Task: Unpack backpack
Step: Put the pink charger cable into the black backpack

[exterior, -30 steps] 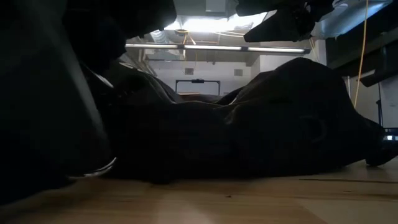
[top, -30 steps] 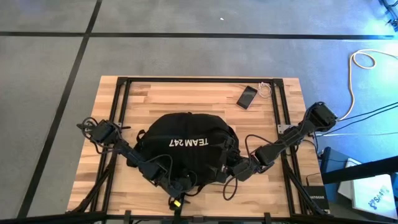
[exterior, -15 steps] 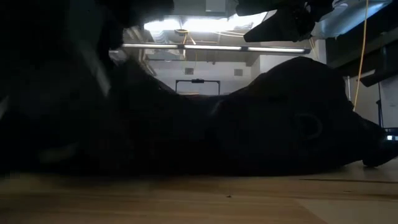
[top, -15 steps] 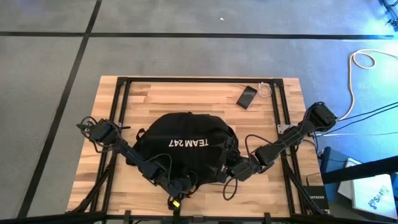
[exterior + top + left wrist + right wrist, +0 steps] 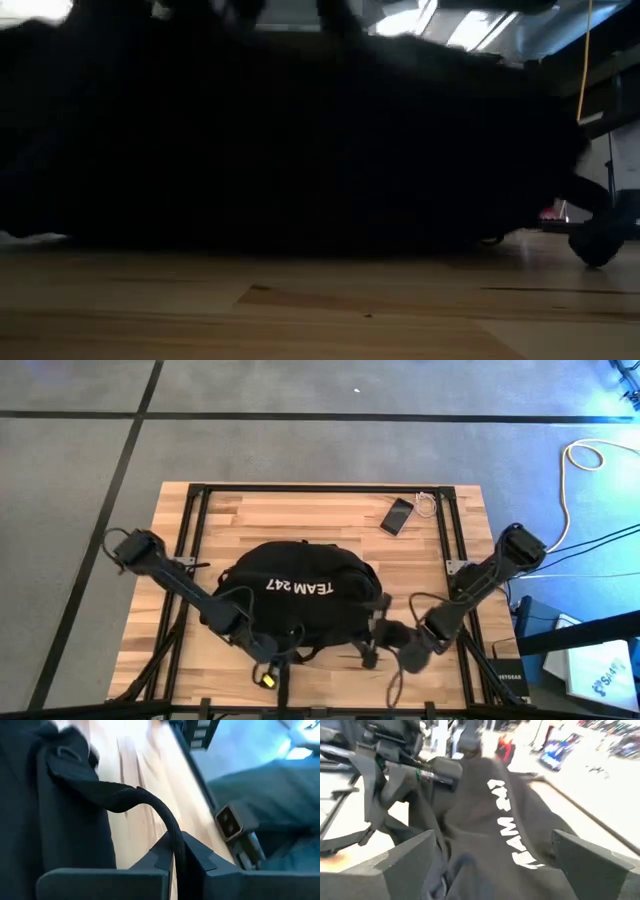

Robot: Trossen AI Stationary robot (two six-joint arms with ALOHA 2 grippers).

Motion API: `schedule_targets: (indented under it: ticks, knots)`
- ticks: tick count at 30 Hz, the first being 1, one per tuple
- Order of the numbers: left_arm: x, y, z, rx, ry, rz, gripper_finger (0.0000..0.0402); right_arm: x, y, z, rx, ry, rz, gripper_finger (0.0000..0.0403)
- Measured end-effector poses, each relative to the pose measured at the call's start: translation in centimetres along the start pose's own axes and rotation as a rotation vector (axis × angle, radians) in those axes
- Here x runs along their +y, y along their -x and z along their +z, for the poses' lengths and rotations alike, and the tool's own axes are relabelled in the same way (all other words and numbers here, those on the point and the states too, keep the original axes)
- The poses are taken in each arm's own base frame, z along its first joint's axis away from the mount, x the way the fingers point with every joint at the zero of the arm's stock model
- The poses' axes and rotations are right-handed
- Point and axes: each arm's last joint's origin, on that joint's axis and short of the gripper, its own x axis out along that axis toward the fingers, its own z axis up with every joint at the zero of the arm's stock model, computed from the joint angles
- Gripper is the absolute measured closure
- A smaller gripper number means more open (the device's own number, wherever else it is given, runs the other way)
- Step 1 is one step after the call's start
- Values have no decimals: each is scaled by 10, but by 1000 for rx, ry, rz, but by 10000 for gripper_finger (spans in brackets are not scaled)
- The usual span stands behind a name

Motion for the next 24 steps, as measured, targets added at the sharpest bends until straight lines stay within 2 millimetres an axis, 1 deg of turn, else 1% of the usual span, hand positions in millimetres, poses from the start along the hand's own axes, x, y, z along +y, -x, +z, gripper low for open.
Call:
schedule_targets:
  ticks: [2, 5, 7, 11, 13, 16, 20, 24]
  knots:
    - [1, 14, 11, -42, -41, -3, 395, 2, 15, 5, -42, 3, -33, 24]
    - [5, 37, 26, -105, -146, -3, 396, 2, 36, 12, -96, 4, -80, 24]
    - [10, 53, 37, -160, -170, 4, 396, 2, 48, 15, -122, 8, -104, 24]
    - [24, 87, 63, -299, -132, 21, 396, 3, 61, 17, -151, 4, -140, 24]
    - [28, 104, 77, -370, -107, 27, 396, 4, 65, 16, -158, 6, -148, 24]
    - [32, 123, 93, -449, -81, 27, 396, 5, 66, 16, -160, 8, -149, 24]
    - [31, 136, 109, -517, -58, -16, 396, 5, 66, 16, -160, 9, -149, 24]
    - [32, 136, 108, -494, -76, -13, 396, 5, 66, 16, -155, 14, -134, 24]
